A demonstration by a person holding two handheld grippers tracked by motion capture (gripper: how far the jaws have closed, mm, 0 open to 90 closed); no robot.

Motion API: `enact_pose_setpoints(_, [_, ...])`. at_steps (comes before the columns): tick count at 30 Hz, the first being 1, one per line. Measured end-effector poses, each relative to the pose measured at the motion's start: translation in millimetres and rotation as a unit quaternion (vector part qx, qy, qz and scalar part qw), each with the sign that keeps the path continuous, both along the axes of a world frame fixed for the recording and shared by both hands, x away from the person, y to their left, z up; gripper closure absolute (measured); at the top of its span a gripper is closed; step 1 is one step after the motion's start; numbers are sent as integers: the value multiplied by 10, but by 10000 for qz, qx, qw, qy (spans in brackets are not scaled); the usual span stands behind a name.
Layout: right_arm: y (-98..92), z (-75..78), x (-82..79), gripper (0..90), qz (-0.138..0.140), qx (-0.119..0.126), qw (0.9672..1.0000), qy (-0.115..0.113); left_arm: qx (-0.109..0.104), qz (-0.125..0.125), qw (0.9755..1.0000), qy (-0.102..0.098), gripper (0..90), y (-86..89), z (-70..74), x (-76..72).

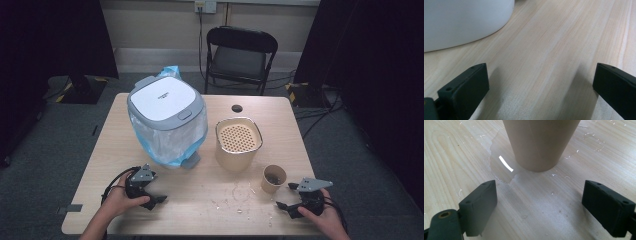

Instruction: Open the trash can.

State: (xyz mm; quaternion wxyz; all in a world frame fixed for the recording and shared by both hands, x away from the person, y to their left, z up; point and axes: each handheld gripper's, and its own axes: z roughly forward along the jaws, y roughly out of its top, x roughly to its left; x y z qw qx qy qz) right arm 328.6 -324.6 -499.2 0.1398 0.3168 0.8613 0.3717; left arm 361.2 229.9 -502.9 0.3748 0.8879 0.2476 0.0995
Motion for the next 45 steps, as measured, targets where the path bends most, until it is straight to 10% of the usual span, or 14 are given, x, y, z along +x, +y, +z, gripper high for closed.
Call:
enact_pose_setpoints(17, [-5, -2, -12, 121, -29, 21, 10000, 7, 294, -197, 9983, 454, 192, -107, 161, -73])
enact_pose_setpoints(35, [-5, -2, -12, 121, -25, 20, 10000, 11, -329, 112, 9971, 682, 395, -52, 596, -119])
enact_pose_setpoints(45, [-4, -1, -17, 121, -47, 15, 10000, 11, -317, 121, 9965, 762, 445, -13, 801, -154])
